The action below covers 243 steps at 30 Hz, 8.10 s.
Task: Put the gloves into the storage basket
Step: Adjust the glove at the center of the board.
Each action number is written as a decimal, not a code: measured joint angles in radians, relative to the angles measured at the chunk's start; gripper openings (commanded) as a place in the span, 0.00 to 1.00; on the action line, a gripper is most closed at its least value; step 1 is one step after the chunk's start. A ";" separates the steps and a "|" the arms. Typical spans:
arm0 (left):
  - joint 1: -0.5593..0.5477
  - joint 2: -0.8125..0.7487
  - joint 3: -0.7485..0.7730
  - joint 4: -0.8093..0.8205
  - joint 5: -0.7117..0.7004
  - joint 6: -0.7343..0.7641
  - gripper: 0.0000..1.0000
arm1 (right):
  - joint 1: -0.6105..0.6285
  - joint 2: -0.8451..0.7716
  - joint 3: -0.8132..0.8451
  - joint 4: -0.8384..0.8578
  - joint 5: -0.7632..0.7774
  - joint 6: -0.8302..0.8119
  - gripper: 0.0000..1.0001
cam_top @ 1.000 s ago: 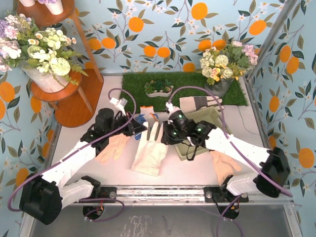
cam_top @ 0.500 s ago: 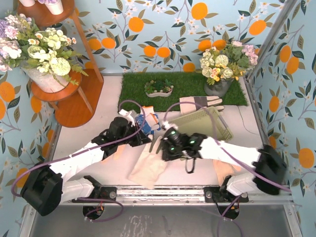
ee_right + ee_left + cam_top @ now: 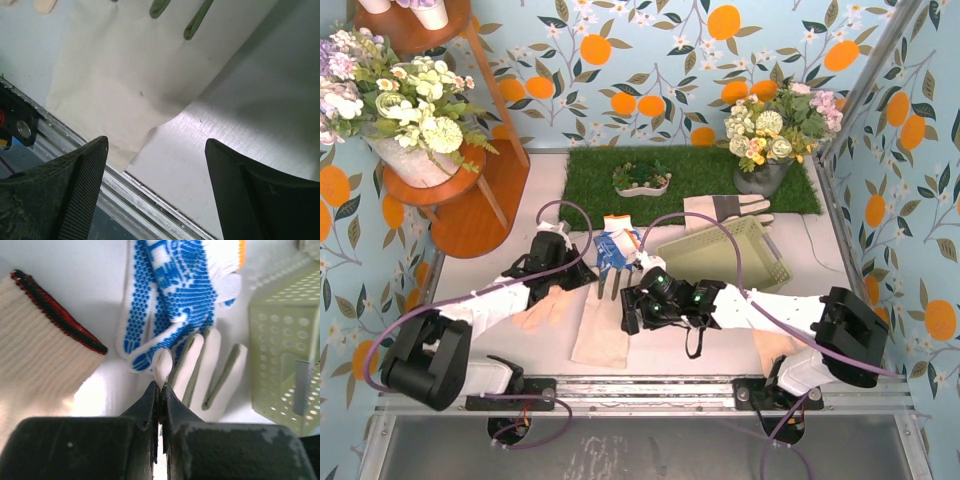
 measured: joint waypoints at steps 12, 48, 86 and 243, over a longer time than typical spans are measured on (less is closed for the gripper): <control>0.020 0.043 -0.038 0.029 -0.032 0.060 0.56 | -0.016 0.079 -0.111 0.181 -0.038 0.101 0.68; -0.008 -0.128 -0.132 0.008 0.141 0.076 0.45 | -0.088 0.145 -0.073 0.360 -0.182 0.346 0.00; -0.211 -0.206 0.004 -0.266 0.018 0.087 0.16 | -0.135 0.206 0.087 0.267 -0.113 0.606 0.06; -0.199 0.064 -0.086 0.108 -0.064 0.040 0.15 | 0.082 0.206 0.051 -0.050 0.312 0.177 0.18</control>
